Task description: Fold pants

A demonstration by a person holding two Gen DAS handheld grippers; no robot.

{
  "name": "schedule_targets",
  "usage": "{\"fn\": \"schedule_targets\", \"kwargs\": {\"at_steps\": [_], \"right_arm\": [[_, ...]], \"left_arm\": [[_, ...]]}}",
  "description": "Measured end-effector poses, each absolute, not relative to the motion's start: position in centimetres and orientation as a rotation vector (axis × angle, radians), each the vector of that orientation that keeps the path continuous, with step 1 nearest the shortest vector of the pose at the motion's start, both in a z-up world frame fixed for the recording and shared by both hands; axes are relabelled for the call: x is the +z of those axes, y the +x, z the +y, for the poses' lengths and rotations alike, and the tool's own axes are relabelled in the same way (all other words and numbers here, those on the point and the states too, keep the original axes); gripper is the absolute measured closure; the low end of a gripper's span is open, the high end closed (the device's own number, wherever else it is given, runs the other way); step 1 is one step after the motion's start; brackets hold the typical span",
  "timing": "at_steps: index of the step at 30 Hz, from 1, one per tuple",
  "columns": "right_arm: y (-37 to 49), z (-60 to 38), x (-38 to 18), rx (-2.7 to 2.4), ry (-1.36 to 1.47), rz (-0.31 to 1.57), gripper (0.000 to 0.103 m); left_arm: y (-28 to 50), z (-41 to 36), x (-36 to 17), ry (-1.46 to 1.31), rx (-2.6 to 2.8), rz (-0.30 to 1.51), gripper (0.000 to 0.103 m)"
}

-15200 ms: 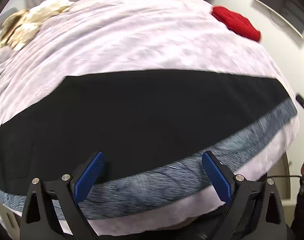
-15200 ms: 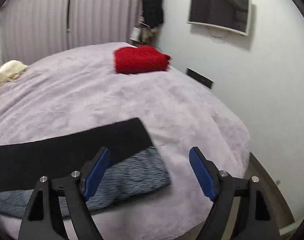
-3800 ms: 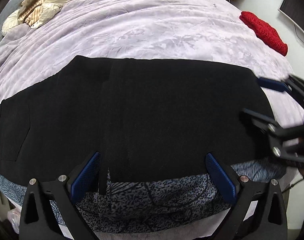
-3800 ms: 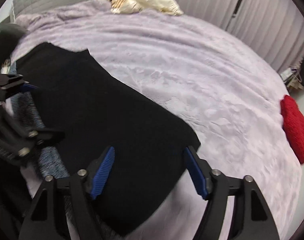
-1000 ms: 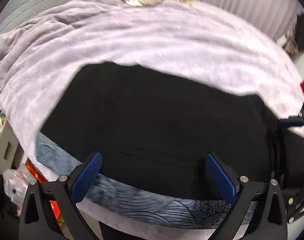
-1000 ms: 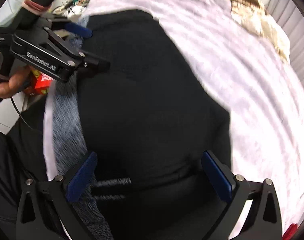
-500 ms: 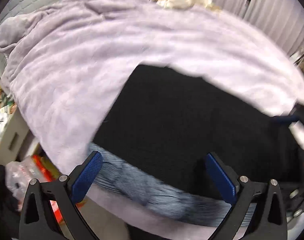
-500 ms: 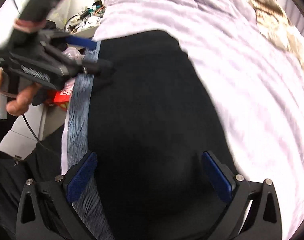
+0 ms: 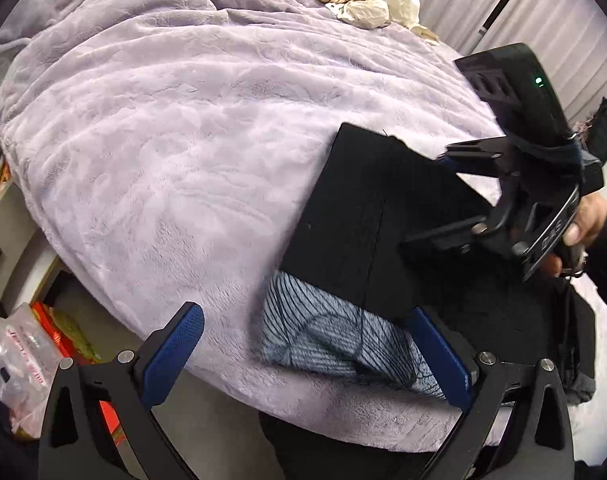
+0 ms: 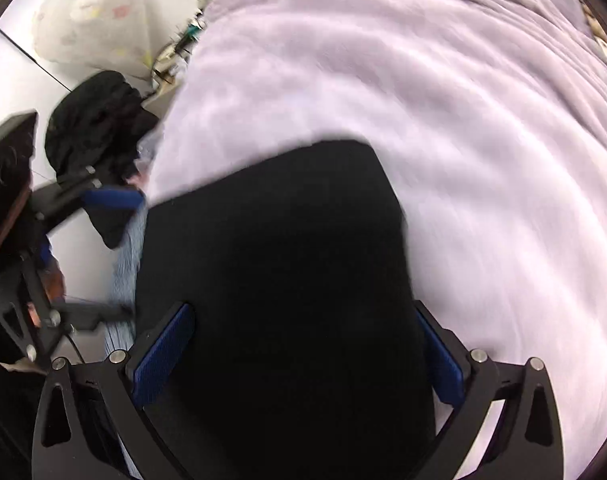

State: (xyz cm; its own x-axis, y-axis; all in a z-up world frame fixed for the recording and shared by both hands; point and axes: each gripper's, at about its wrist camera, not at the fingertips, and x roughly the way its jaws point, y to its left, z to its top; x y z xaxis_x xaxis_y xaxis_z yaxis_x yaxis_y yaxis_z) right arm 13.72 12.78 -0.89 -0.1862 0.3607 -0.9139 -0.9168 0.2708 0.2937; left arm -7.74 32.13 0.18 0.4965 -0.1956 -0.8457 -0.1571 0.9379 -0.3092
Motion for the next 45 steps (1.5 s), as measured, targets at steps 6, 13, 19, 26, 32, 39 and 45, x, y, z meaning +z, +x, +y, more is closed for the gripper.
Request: {"fn": "schedule_targets", "kwargs": {"at_steps": [6, 13, 19, 26, 32, 39, 45], "right_arm": [[12.1, 11.5, 2.2, 1.341, -0.657, 1.127, 0.06], [7.2, 9.0, 7.8, 1.38, -0.631, 0.902, 0.066], [6.3, 11.4, 6.5, 1.349, -0.654, 0.915, 0.066], [8.1, 12.4, 6.8, 1.163, -0.654, 0.992, 0.031], [6.7, 4.0, 8.9, 1.09, -0.707, 1.023, 0.023], [3.7, -3.0, 0.1, 0.936, -0.87, 1.265, 0.018], [4.1, -3.9, 0.6, 0.859, -0.757, 1.236, 0.01]], "left_arm": [[-5.0, 33.5, 1.2, -0.339, -0.245, 1.006, 0.0], [-2.3, 31.8, 2.8, -0.282, -0.533, 0.931, 0.0], [-1.8, 26.4, 0.8, -0.151, -0.641, 1.085, 0.031], [-0.1, 27.7, 0.0, -0.231, -0.546, 1.196, 0.064], [-0.1, 26.5, 1.7, -0.166, -0.46, 1.216, 0.068], [-0.3, 23.7, 4.5, -0.076, -0.377, 1.22, 0.072], [-3.2, 21.2, 7.3, -0.031, -0.333, 1.229, 0.076]]}}
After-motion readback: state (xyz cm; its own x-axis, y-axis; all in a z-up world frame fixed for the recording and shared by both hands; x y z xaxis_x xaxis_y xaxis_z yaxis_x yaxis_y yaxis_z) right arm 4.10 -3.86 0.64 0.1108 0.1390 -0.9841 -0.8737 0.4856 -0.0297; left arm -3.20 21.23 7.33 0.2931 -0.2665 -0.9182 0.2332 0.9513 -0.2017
